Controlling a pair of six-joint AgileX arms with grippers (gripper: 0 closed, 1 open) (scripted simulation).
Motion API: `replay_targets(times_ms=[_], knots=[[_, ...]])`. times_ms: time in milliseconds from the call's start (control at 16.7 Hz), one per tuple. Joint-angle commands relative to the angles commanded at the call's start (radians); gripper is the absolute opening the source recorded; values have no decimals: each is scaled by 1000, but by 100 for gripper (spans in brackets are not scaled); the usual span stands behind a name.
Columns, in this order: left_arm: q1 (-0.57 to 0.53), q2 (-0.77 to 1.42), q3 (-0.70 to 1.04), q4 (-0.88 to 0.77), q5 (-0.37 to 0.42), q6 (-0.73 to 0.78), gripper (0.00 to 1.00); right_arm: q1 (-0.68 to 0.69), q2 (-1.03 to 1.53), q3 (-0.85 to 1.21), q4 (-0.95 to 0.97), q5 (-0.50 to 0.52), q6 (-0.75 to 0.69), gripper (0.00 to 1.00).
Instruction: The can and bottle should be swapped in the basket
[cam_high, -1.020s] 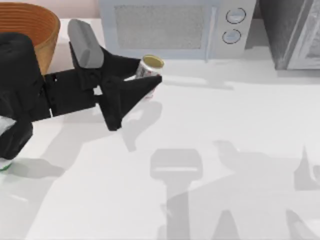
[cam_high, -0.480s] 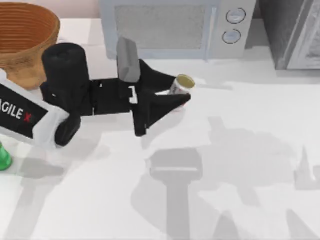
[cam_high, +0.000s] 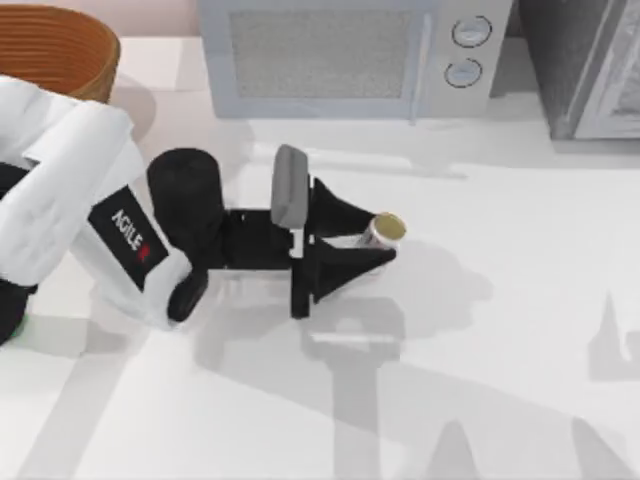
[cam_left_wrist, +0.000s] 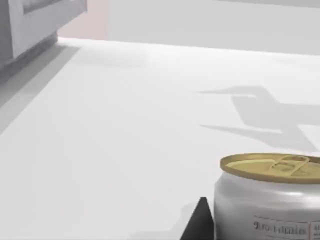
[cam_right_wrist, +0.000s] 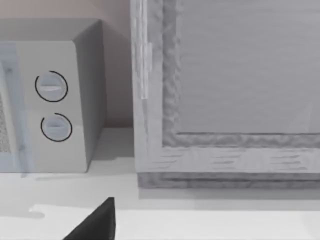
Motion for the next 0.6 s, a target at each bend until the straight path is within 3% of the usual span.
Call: replay_targets(times_ms=[600], knots=[[7, 90, 58, 77, 7, 21, 0, 0, 0, 0, 0, 0, 0, 100]])
